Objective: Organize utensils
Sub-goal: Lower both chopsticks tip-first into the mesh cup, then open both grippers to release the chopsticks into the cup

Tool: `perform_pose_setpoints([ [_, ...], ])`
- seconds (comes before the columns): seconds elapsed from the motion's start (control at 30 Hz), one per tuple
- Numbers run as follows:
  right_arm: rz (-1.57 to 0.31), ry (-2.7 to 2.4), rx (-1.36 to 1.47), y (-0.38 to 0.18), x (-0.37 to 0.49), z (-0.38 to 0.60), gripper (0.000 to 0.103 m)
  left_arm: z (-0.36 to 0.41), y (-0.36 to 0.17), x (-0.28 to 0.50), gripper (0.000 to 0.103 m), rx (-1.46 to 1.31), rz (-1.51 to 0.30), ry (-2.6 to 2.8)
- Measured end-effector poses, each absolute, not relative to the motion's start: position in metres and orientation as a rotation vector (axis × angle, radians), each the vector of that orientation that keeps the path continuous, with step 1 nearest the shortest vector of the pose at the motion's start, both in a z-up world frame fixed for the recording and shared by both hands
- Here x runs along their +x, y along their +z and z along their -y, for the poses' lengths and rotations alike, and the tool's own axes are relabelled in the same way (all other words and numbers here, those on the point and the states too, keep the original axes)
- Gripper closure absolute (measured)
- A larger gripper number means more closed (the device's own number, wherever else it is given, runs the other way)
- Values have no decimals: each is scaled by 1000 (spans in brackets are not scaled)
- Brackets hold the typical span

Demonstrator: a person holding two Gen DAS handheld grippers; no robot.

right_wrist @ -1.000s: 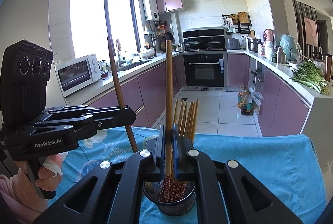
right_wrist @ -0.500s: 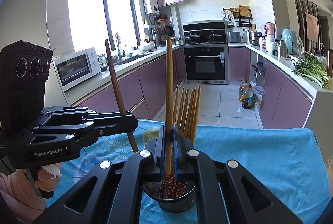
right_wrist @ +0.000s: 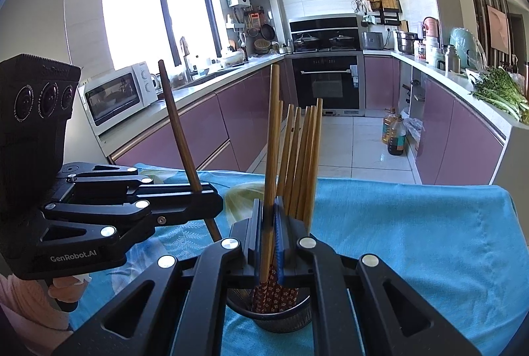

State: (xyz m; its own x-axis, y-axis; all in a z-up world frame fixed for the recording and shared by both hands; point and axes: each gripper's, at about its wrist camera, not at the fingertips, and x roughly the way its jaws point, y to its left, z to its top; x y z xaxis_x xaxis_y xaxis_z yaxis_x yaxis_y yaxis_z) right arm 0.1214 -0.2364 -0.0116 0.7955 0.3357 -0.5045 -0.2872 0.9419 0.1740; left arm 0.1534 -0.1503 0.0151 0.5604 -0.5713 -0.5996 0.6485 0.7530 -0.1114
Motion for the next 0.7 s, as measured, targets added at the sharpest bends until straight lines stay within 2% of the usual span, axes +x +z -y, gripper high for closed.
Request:
perform_pose_setpoints([
  [0.7,-595,341,137,-23,138,233,97,155,-14,196,95,63,-743,-710],
])
